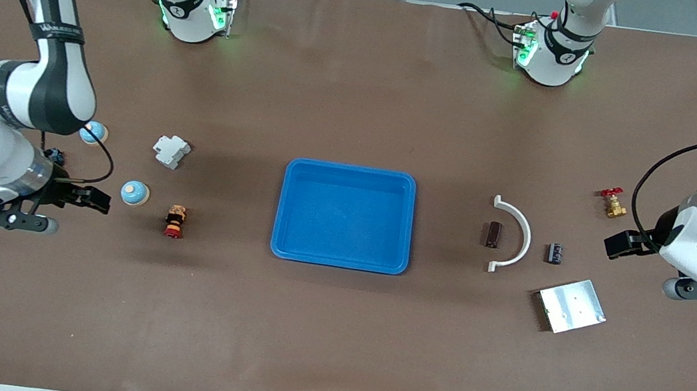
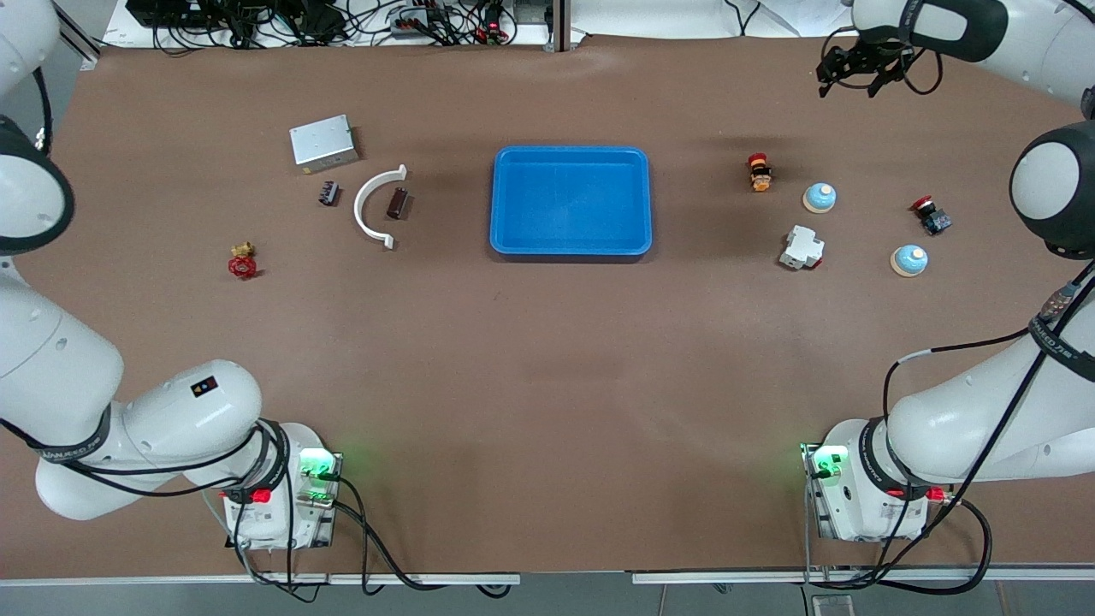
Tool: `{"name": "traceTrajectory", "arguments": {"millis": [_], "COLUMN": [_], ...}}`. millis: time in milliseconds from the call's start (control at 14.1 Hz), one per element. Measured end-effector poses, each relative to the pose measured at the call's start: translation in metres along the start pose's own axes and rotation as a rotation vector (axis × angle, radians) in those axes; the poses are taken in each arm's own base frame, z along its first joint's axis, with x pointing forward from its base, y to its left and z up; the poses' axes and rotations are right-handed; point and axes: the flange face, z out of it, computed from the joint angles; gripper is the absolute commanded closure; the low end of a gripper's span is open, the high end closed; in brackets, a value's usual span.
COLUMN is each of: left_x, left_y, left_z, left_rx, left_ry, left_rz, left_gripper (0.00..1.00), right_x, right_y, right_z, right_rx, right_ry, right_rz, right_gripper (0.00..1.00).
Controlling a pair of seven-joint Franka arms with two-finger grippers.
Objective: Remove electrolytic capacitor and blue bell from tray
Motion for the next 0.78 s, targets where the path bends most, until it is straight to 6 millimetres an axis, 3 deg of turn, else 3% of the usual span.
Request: {"name": "traceTrajectory", "arguments": {"millis": [142,497,639,781], "left_x": [-0.006,-0.018,-0.023,-0.026], "left_y": [0.012,0.026,0.032,0.035], "left_z": [-0.007,-0.028,-0.033,-0.037], "left_rx": [0.027,0.059,0.058,0.053], "left_ry": [0.012,0.04,0.041,0.043], "left_rz": [-0.008,-0.026,-0.035,-0.041], "left_gripper": [0.0,0.0,0.0,0.0], "right_x": [0.005,0.013,0.011,0.004], "right_y": [0.005,-0.003,-0.014,-0.017], "right_z": [-0.011,-0.036,-0.064,-0.107], "right_rx": [-0.001,0.014,0.036,0.034], "right_ry": [0.022,0.064,0.044,-0.012], "right_rz": [-0.013,-0.028,-0.047,-0.045], "right_gripper": [0.0,0.0,0.0,0.0]}}
